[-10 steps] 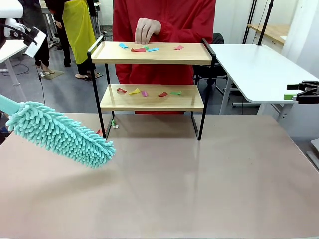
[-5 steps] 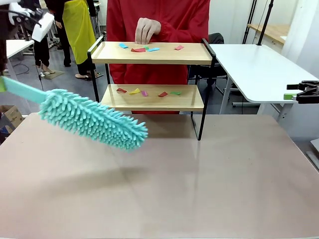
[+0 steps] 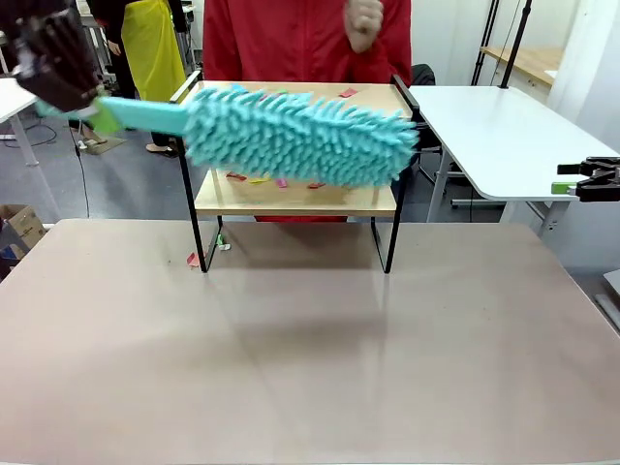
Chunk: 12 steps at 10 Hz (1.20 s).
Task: Clean the shelf.
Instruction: Clean the specific section of the Shelf indicated by the human with the Duster.
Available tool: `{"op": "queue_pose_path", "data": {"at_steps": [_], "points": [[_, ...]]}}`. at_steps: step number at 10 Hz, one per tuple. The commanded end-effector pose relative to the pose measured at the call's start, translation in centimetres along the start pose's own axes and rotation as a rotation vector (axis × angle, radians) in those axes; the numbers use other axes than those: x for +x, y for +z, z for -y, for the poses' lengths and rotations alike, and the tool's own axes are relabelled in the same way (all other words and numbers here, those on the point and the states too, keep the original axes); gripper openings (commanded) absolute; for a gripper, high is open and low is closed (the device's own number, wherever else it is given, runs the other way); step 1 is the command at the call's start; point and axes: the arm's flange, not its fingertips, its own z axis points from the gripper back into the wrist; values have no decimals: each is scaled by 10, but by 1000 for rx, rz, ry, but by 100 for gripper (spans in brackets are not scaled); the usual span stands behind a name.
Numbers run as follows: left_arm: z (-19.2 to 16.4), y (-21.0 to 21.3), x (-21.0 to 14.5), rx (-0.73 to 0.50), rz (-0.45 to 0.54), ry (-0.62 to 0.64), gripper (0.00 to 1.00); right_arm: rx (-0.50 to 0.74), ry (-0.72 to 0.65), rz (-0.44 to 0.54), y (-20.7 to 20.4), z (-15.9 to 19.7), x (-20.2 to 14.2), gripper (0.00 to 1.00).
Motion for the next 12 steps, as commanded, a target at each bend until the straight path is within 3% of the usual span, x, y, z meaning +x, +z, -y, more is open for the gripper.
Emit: {"op": "queue_pose_path", "data": {"at_steps": [1,4,6,8,10,12], "points": [[11,9,32,57,72,25,13,1,3,4,-1,-2,2,100],[6,36,109,94,129,182,13,1,3,4,-1,-2,2,100],[2,47,168,81,120,375,13,1,3,4,-1,-2,2,100],[-10,53,215,226,75,604,13,1,3,4,-1,-2,2,100],[-17,42,252,265,56,752,13,1,3,4,-1,-2,2,100],[-21,24,279,280,55,820,13,1,3,4,-1,-2,2,100]]}}
